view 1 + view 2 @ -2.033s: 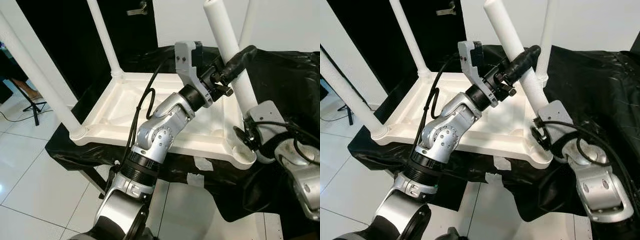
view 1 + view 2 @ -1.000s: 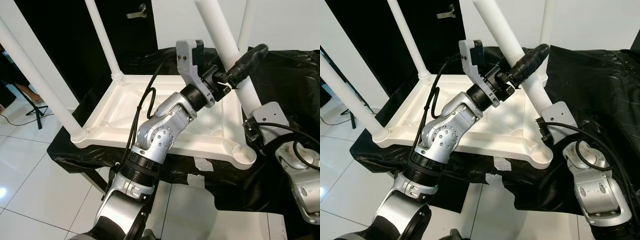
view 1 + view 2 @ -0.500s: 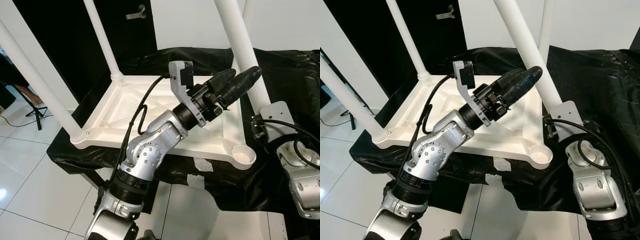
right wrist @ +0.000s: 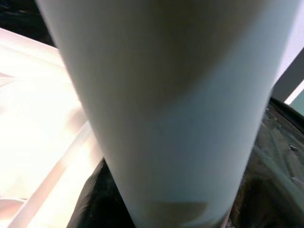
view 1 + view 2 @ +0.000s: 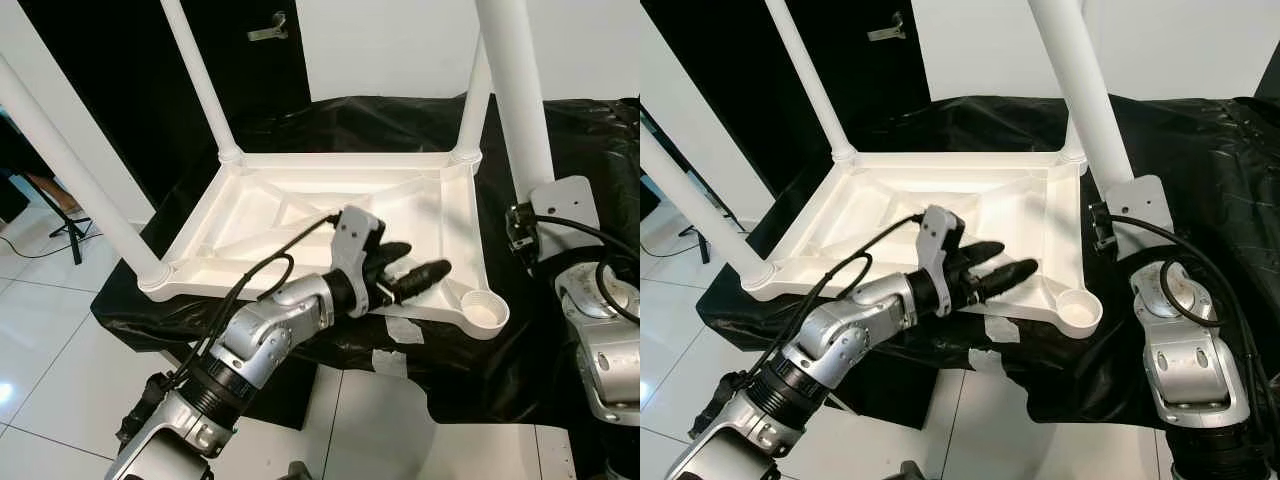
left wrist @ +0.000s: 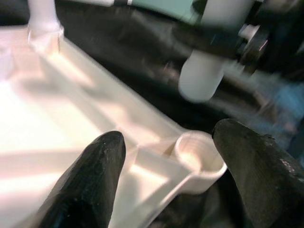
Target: Building children table
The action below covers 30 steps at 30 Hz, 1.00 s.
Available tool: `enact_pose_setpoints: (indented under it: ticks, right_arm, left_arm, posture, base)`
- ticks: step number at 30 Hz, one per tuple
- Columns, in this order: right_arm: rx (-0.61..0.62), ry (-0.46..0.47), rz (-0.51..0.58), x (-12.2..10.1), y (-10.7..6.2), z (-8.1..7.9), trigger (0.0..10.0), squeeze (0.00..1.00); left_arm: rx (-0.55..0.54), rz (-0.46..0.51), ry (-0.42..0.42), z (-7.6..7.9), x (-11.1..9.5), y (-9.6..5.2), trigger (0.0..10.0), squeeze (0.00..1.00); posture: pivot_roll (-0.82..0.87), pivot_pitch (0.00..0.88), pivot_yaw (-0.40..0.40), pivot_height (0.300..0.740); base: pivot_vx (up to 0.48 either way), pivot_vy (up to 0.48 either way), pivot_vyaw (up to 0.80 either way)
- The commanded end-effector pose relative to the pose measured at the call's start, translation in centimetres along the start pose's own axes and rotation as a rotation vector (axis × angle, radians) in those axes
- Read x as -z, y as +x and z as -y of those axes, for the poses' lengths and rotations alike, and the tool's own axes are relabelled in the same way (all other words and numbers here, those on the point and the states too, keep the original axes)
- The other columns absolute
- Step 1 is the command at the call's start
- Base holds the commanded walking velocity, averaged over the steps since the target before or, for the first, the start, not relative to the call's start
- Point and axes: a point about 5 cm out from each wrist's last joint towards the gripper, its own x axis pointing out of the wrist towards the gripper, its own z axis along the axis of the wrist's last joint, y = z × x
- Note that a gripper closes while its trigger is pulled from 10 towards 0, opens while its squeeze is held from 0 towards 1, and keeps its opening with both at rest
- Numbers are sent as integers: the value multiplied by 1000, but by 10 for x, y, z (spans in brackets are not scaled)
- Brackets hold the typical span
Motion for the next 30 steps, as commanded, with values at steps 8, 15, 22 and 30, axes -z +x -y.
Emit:
enact_pose_setpoints:
  ticks: [8,15,22,30]
  right_arm:
    - [-38,33,71,-13,-1,-12,10000,0]
    - [-55,50,88,-18,-1,-19,10000,0]
    - [-93,85,97,-21,-3,-32,10000,0]
    - [-118,138,86,-18,-6,-39,10000,0]
  left_arm:
    - [683,-210,66,18,37,-15,10000,0]
    - [671,-275,101,16,50,-14,10000,0]
    - [685,-323,140,18,58,-11,10000,0]
    - [686,-365,196,18,64,-3,10000,0]
  posture:
    - [-3,0,100,740]
    - [-4,0,97,740]
    - [-4,0,96,740]
    - [-8,0,100,740]
  base:
    - [0,0,0]
    - [0,0,0]
    - [0,0,0]
    - [0,0,0]
